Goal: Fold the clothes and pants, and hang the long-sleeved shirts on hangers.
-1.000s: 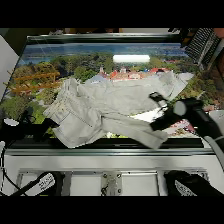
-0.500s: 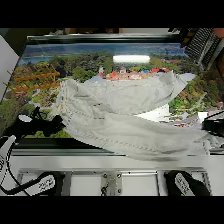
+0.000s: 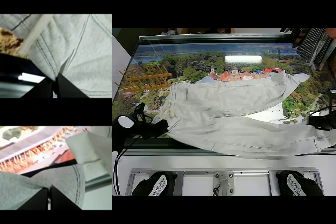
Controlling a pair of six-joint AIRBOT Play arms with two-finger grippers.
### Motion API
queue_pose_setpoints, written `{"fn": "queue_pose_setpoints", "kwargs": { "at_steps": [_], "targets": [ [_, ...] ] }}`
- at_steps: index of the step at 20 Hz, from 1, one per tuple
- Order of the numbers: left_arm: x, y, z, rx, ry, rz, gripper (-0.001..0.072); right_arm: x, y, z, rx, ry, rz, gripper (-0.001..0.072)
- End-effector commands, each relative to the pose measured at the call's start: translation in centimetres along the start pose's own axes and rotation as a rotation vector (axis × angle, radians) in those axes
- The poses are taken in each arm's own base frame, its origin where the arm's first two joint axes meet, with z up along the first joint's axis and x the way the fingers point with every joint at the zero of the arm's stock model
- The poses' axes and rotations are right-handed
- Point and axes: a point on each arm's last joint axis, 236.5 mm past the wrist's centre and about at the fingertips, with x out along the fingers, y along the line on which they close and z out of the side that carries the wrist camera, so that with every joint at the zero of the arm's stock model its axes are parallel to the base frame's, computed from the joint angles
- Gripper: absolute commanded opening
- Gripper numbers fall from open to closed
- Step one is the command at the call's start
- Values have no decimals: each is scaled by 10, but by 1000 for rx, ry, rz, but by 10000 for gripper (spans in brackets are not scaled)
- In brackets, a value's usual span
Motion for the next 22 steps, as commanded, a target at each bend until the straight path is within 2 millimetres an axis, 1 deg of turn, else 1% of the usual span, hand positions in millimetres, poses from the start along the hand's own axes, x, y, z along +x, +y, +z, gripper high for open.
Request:
{"fn": "queue_pose_setpoints", "kwargs": {
  "at_steps": [1, 2, 3, 5, 7, 9, 10, 11, 12, 13, 14, 15, 17, 18, 21, 22],
  "targets": [
    [-35, 32, -43, 67, 78, 158, 22, -1, 28, 20, -92, -68, 20, 25],
    [-40, 29, -43, 71, 54, 149, 22, 1, 29, 20, -96, -63, 19, 25],
    [-45, 27, -44, 75, 33, 146, 22, 3, 26, 19, -89, -55, 6, 25],
    [-54, 26, -51, 82, 19, 146, 22, 4, 16, 20, -77, -50, -36, 25],
    [-60, 24, -60, 85, 24, 144, 22, 4, 17, 27, -77, -80, -34, 26],
    [-63, 24, -64, 73, 24, 143, 23, 3, 17, 37, -57, -125, -31, 27],
    [-63, 20, -64, 73, 21, 130, 115, 2, 19, 41, -41, -142, -24, 34],
    [-62, 14, -61, 67, 9, 105, 511, 2, 20, 43, -39, -148, -18, 39],
    [-62, 7, -51, 49, -13, 78, 720, 2, 23, 42, -35, -147, -5, 161],
    [-65, 2, -35, 47, -44, 61, 709, 2, 26, 42, -30, -147, 5, 431],
    [-69, -2, -13, 46, -77, 54, 709, 2, 28, 44, -26, -153, 16, 638],
    [-74, -6, 13, 46, -101, 53, 709, 0, 29, 45, -22, -159, 23, 652],
    [-77, -10, 57, 44, -85, 55, 709, -7, 32, 51, -13, -176, 36, 652],
    [-73, -12, 80, 44, -63, 56, 709, -12, 32, 55, -7, -188, 43, 651],
    [-52, -10, 148, 59, -30, 45, 709, -26, 42, 63, 18, -225, 96, 652],
    [-46, -3, 167, 52, -35, 45, 709, -28, 44, 63, 23, -230, 108, 651]
  ]
}}
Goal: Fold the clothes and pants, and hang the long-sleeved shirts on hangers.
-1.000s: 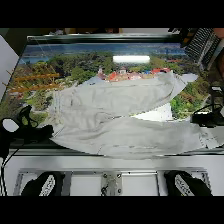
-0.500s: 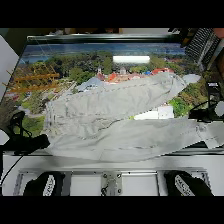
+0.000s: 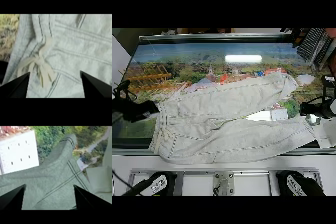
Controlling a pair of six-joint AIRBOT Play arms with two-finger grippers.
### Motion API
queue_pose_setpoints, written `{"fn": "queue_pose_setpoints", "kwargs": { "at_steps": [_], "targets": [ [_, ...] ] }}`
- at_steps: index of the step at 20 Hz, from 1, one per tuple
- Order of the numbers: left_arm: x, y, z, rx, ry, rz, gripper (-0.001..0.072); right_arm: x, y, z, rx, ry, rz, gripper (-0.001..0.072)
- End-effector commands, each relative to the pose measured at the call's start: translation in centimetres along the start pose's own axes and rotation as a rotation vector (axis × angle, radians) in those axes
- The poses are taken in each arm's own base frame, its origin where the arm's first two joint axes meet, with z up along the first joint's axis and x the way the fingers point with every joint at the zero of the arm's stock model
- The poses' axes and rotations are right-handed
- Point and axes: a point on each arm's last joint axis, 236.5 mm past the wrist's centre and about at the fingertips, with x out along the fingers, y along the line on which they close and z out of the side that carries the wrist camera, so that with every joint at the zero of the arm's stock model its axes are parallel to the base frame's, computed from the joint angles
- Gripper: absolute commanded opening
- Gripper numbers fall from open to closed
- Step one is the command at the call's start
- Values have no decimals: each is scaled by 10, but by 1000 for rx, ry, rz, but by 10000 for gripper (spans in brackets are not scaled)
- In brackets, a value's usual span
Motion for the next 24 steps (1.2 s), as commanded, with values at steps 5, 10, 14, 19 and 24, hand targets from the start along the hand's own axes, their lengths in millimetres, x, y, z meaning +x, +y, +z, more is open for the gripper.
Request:
{"fn": "queue_pose_setpoints", "kwargs": {
  "at_steps": [5, 10, 14, 19, 24],
  "targets": [
    [75, 53, 99, -32, 15, -78, 709, -14, 34, 3, 72, -14, 149, 651],
    [115, 55, 116, -78, 31, -322, 709, -18, 55, 5, 112, -12, 238, 651],
    [137, 51, 111, -11, 107, -352, 709, -22, 69, 6, 140, -10, 299, 651],
    [156, 23, 104, 44, 152, -404, 709, -25, 78, 8, 161, -10, 343, 651],
    [154, -10, 103, 73, 159, -462, 640, -18, 79, 7, 163, 5, 342, 651]
  ]
}}
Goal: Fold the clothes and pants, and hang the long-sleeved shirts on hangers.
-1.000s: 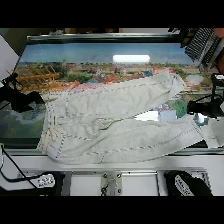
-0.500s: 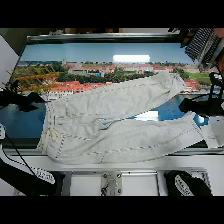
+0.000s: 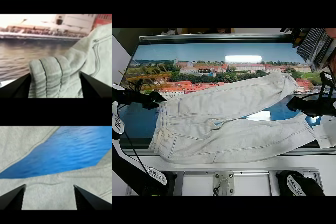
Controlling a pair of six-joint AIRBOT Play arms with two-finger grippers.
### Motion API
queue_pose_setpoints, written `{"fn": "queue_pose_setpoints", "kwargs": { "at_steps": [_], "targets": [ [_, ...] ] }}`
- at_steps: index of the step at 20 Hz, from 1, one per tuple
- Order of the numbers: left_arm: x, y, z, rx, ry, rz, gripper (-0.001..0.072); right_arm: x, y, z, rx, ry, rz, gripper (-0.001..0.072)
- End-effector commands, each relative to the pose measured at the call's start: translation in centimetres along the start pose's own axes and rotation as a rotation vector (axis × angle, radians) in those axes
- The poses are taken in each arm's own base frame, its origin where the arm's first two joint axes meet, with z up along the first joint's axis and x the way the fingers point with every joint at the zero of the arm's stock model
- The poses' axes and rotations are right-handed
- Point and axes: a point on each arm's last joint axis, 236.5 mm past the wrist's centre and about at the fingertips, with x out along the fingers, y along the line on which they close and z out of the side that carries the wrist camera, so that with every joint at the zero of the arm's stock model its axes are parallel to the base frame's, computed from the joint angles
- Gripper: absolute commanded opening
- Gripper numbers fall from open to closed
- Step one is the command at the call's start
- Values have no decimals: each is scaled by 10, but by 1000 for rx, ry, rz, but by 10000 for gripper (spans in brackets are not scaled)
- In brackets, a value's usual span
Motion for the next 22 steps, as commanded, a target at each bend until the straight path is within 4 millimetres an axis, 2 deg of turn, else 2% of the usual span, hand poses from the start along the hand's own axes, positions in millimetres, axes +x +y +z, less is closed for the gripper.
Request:
{"fn": "queue_pose_setpoints", "kwargs": {
  "at_steps": [1, 2, 3, 5, 8, 10, 12, 13, 15, 17, 19, 22],
  "targets": [
    [13, -19, 0, 29, 16, -24, 437, 7, 0, -1, 10, 18, 6, 651],
    [16, -24, 3, 20, 11, -25, 124, 13, -2, -1, 24, 28, 3, 651],
    [17, -27, 6, 16, 0, -21, 22, 18, -4, 2, 58, 26, -1, 651],
    [4, -34, 28, 20, -63, 3, 22, 28, -14, 21, 107, -16, -15, 650],
    [-44, -34, 77, 22, -223, 106, 22, 37, -51, 68, 224, -106, -57, 650],
    [-72, -18, 93, 15, -284, 237, 22, 49, -91, 98, 354, -173, -92, 650],
    [-84, -13, 99, 25, -311, 284, 21, 76, -128, 112, 456, -190, -122, 650],
    [-84, -13, 101, 25, -316, 285, 22, 93, -140, 114, 494, -186, -130, 650],
    [-79, -13, 100, 26, -306, 284, 22, 131, -148, 116, 567, -177, -100, 649],
    [-72, -12, 97, 23, -296, 283, 22, 165, -143, 123, 628, -185, -37, 649],
    [-64, -9, 95, 16, -286, 283, 22, 192, -132, 132, 628, -184, 11, 648],
    [-56, -4, 89, 2, -267, 281, 22, 218, -114, 141, 597, -162, 41, 647]
  ]
}}
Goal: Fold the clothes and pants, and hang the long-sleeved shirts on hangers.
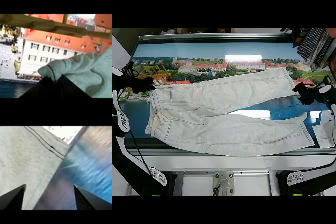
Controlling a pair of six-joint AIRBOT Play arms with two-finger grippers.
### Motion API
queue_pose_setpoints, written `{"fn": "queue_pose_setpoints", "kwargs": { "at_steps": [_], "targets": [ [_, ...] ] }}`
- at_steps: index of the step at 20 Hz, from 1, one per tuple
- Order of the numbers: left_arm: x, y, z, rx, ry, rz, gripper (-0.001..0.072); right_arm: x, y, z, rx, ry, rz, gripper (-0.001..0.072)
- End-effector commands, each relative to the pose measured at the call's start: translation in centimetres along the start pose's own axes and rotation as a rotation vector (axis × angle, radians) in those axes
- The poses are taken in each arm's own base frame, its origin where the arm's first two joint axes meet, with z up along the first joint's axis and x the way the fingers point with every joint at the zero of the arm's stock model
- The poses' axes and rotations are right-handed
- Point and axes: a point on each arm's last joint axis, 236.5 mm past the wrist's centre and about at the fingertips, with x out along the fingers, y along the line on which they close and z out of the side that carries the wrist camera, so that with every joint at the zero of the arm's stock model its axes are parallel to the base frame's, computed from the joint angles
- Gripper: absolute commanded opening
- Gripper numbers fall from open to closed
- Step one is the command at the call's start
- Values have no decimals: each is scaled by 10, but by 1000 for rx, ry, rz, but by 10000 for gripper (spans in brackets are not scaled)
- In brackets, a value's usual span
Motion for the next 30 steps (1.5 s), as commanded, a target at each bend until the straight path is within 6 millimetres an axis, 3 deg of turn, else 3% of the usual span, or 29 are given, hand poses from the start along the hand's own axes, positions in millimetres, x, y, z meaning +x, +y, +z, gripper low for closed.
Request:
{"fn": "queue_pose_setpoints", "kwargs": {
  "at_steps": [1, 3, 10, 13, 16, 21, 24, 25, 27, 30],
  "targets": [
    [6, 3, -4, -10, 9, 7, 22, 34, 18, -2, -1, 4, 41, 634],
    [6, 4, 0, -10, -8, 10, 22, 36, 22, -4, -31, 4, 45, 493],
    [6, 6, 11, -42, -57, 18, 22, 32, 6, -29, -98, 113, -25, 489],
    [6, 7, 8, -41, -45, 18, 22, 14, 11, -14, -87, 83, -11, 490],
    [6, 7, 10, -34, -51, 19, 22, -3, 0, 6, 32, 45, -15, 491],
    [6, 8, 14, -34, -71, 22, 22, 24, -10, -15, 77, 97, -42, 490],
    [6, 8, 17, -34, -80, 24, 22, 42, -2, -22, 71, 83, -28, 490],
    [5, 8, 18, -34, -86, 24, 22, 43, 1, -22, 56, 73, -27, 463],
    [5, 9, 23, -34, -108, 28, 22, 41, 6, -23, 22, 71, -27, 42],
    [7, 13, 24, -33, -112, 38, 22, 23, 5, -29, -53, 112, -62, 24]
  ]
}}
